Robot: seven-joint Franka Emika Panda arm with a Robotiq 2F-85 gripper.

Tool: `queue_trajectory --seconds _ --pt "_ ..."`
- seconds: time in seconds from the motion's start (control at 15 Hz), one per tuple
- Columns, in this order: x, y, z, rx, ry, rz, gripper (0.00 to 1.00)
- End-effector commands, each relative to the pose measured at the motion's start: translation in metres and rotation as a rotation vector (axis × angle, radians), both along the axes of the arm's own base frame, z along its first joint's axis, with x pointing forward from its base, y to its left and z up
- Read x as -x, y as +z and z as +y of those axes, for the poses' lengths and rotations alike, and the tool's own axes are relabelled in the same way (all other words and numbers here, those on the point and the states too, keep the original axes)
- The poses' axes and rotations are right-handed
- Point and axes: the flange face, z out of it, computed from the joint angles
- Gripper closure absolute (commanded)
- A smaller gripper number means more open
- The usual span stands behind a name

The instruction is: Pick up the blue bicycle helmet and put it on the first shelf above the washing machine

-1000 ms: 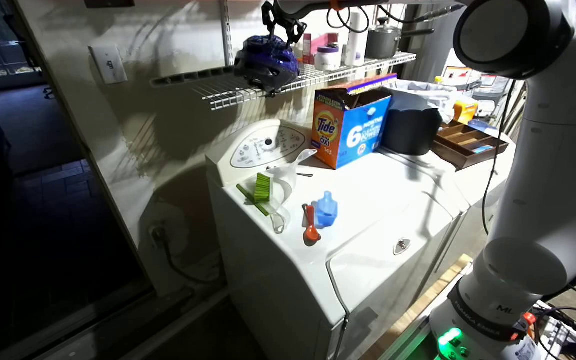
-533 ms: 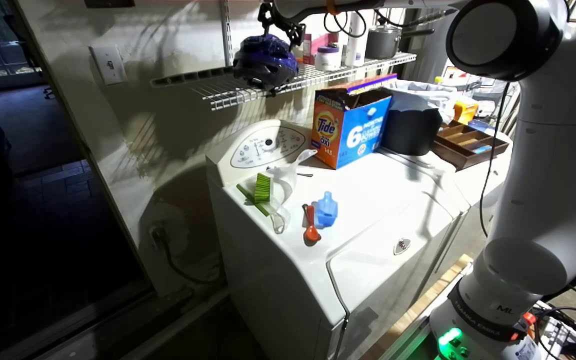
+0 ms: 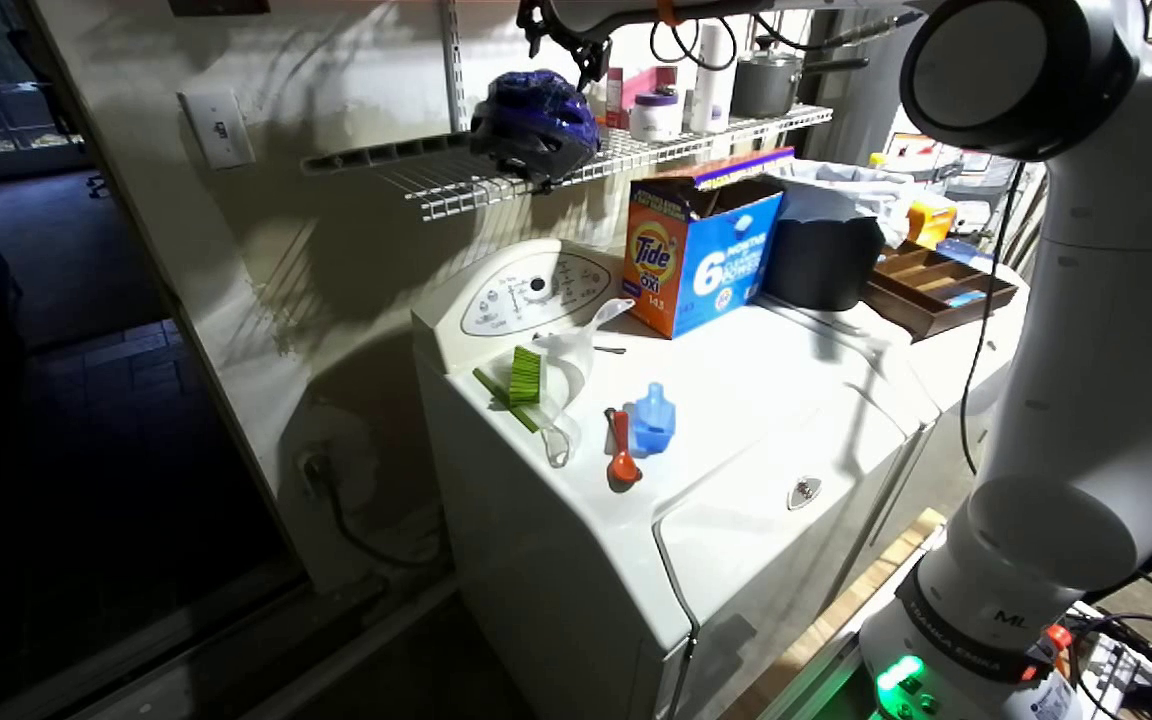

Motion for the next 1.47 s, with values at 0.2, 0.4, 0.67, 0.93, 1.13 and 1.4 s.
queue_trajectory --seconds 0.2,0.4,0.67,0.93,1.13,1.4 --pt "0.016 0.012 0.005 0.047 -0.05 -0.021 0.0" --pt "0.024 0.015 0.006 0.068 -0.044 -0.015 0.0" --pt "0.031 0.009 0.008 0.092 -0.023 0.024 0.0" --pt "0.043 0.014 0.013 0.168 0.01 0.0 0.0" --pt "0.054 0.013 0.016 0.243 0.026 -0.005 0.0" --pt "0.071 0.016 0.022 0.311 0.061 -0.032 0.0"
